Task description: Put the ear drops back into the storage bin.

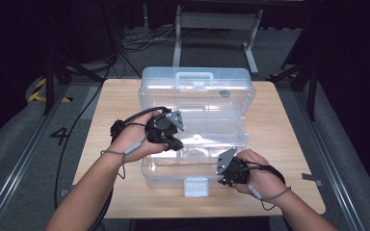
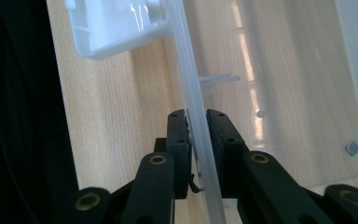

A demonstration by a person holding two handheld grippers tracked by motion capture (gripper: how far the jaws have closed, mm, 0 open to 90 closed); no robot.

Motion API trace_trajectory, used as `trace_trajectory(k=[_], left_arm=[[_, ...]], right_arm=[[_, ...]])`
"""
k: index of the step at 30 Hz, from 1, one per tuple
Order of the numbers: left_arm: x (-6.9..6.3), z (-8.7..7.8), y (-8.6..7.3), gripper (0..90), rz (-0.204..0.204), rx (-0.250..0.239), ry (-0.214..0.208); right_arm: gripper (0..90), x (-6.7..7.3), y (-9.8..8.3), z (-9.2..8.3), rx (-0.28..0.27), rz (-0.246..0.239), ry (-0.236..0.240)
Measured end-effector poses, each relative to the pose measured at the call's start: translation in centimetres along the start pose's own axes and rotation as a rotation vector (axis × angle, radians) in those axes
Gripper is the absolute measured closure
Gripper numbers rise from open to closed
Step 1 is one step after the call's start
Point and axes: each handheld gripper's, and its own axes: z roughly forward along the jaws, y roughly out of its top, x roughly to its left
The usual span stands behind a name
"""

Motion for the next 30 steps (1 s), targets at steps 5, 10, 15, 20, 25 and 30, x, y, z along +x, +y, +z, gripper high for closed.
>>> trace_trajectory(k=[5,10,15,20,25,30], left_arm=[[-0.2,0.0,-0.1,86.4,-0.001,-0.005,0.015],[-0.3,0.0,-0.1,86.4,-0.001,-0.004,0.014],[-0.2,0.0,-0.1,86.4,-0.001,-0.002,0.013],[-0.1,0.0,-0.1,86.4,0.000,-0.001,0.006],[-0.1,0.0,0.0,86.4,-0.005,0.000,0.003],[-0.1,0.0,-0.1,86.4,-0.001,0.000,0.005]], right_arm=[[81.7,0.1,-0.1,-0.6,-0.014,0.017,0.001],[81.8,-0.1,-0.1,-1.0,-0.036,-0.007,-0.005],[81.4,0.1,-0.1,-1.3,-0.039,-0.002,-0.013],[81.1,0.1,-0.1,-1.9,-0.046,-0.011,-0.012],[80.9,0.3,0.1,-3.7,-0.093,-0.002,-0.024],[84.0,0.1,-0.1,-5.2,-0.140,0.007,-0.022]])
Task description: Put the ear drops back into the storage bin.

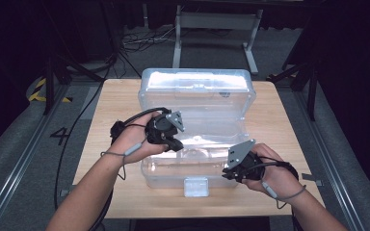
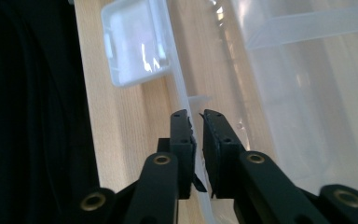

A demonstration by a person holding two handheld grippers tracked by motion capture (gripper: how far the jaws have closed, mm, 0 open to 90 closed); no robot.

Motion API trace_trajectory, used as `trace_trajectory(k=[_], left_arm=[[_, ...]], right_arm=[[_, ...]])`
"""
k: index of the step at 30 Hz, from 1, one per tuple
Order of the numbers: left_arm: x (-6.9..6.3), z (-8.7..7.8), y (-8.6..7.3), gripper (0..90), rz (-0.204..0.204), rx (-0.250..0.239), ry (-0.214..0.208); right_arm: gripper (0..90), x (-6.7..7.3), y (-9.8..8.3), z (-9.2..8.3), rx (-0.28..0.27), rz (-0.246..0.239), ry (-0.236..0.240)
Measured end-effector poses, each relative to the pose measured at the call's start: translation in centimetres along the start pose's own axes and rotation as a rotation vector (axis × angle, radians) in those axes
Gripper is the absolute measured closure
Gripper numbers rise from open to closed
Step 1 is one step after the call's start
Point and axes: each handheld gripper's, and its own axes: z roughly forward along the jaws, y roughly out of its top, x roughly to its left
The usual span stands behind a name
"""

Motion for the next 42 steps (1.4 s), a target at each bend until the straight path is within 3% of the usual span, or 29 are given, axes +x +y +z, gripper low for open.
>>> trace_trajectory(k=[7,16,18,26,29,32,42], left_arm=[[0.0,0.0,-0.1,86.2,-0.014,-0.004,0.001],[-0.2,0.1,-0.2,86.0,-0.020,-0.011,0.002],[-0.2,0.1,-0.3,86.0,-0.019,-0.013,0.003],[-0.4,0.2,-0.3,85.9,-0.025,-0.012,0.002],[-0.4,0.2,-0.4,85.9,-0.026,-0.013,-0.001],[-0.4,0.2,-0.4,85.9,-0.023,-0.013,0.000],[-0.5,0.3,-0.6,85.8,-0.031,-0.022,-0.003]], right_arm=[[90.0,-0.3,-0.5,-1.6,-0.099,0.068,-0.012],[90.0,-0.8,-0.9,-3.4,-0.144,0.114,-0.014],[90.0,-0.8,-0.8,-4.1,-0.179,0.128,0.001],[90.0,-1.2,-1.1,-5.5,-0.234,0.156,-0.045],[90.0,-1.8,-1.7,-6.1,-0.294,0.209,-0.065],[90.0,-2.2,-1.9,-6.3,-0.316,0.234,-0.064],[90.0,-3.6,-2.8,-6.7,-0.433,0.323,-0.126]])
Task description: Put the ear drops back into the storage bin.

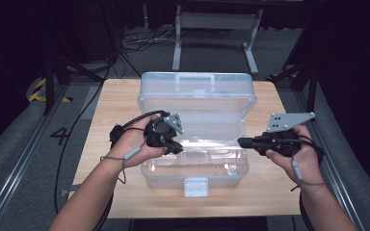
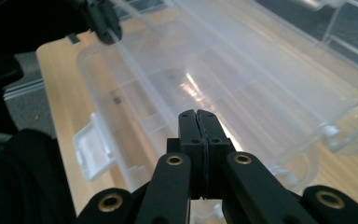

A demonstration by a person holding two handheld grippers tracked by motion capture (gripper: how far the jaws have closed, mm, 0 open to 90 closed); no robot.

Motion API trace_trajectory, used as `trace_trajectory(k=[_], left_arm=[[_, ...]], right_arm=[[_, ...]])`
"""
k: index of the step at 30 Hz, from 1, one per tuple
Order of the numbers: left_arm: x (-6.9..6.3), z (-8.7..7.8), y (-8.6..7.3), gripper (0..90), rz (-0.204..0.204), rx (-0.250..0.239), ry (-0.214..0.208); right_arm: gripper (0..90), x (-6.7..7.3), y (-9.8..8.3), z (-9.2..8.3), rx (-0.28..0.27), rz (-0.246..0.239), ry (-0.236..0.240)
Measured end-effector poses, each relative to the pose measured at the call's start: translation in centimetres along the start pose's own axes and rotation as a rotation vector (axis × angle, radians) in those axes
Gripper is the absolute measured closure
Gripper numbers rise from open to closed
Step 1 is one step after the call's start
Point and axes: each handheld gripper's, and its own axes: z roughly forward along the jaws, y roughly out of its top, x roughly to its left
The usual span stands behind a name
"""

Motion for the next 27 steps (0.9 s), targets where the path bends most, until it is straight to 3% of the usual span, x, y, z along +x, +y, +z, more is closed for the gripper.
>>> trace_trajectory(k=[15,27], left_arm=[[-0.3,0.2,-0.2,85.6,-0.003,0.001,-0.002],[-0.7,0.6,-0.5,85.4,0.003,0.016,-0.016]], right_arm=[[90.0,-1.9,-0.4,-0.1,-0.116,0.105,-0.048],[90.0,-3.1,-0.6,-0.4,-0.168,0.170,-0.105]])
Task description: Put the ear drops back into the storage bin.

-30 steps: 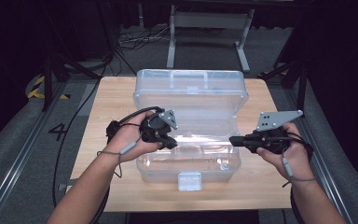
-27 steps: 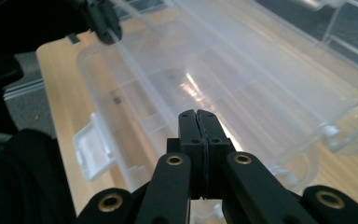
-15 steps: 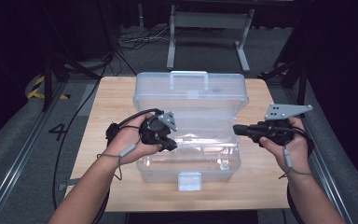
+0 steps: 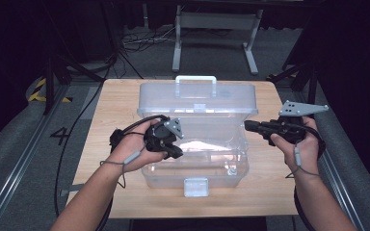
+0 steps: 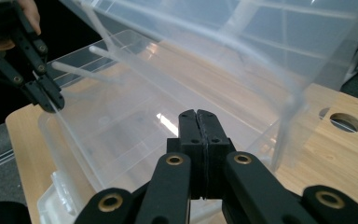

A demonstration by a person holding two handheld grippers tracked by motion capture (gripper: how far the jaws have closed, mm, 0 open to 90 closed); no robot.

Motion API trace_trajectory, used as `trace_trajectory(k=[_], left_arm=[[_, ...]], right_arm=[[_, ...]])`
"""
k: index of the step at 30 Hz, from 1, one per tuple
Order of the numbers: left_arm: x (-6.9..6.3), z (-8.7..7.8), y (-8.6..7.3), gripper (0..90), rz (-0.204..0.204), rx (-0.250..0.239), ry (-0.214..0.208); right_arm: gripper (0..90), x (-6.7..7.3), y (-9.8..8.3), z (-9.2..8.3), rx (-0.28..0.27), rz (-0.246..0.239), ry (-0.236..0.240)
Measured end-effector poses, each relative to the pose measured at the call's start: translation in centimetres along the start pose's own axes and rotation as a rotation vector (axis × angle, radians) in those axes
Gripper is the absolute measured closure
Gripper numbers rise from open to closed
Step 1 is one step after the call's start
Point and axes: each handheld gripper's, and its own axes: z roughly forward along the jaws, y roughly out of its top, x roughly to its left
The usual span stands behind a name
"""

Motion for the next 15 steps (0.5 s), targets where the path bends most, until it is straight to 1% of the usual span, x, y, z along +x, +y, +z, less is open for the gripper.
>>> trace_trajectory(k=[3,4,5,10,11,14,15], left_arm=[[-0.2,0.2,0.0,85.3,0.006,0.012,-0.002],[-0.3,0.3,0.0,85.3,-0.001,0.012,-0.004],[-0.3,0.3,0.0,85.2,0.002,0.012,0.000],[-0.3,0.2,-0.1,84.7,-0.005,0.002,0.002],[-0.3,0.0,-0.1,84.4,-0.011,-0.004,0.001],[-0.2,-0.7,-0.3,82.4,-0.029,-0.053,-0.010],[-0.2,-1.0,-0.4,82.3,-0.038,-0.069,-0.001]], right_arm=[[90.0,-0.1,0.0,-0.1,-0.004,-0.002,-0.018],[90.0,-0.1,0.0,-0.2,0.002,0.002,-0.017],[90.0,-0.2,-0.1,-0.2,0.002,0.005,-0.015],[90.0,-0.1,-0.1,-0.3,-0.011,0.005,-0.019],[90.0,-0.1,-0.1,-0.3,-0.011,0.005,-0.020],[90.0,-0.1,-0.2,-0.4,-0.013,0.010,-0.014],[90.0,-0.1,-0.2,-0.5,-0.012,0.010,-0.011]])
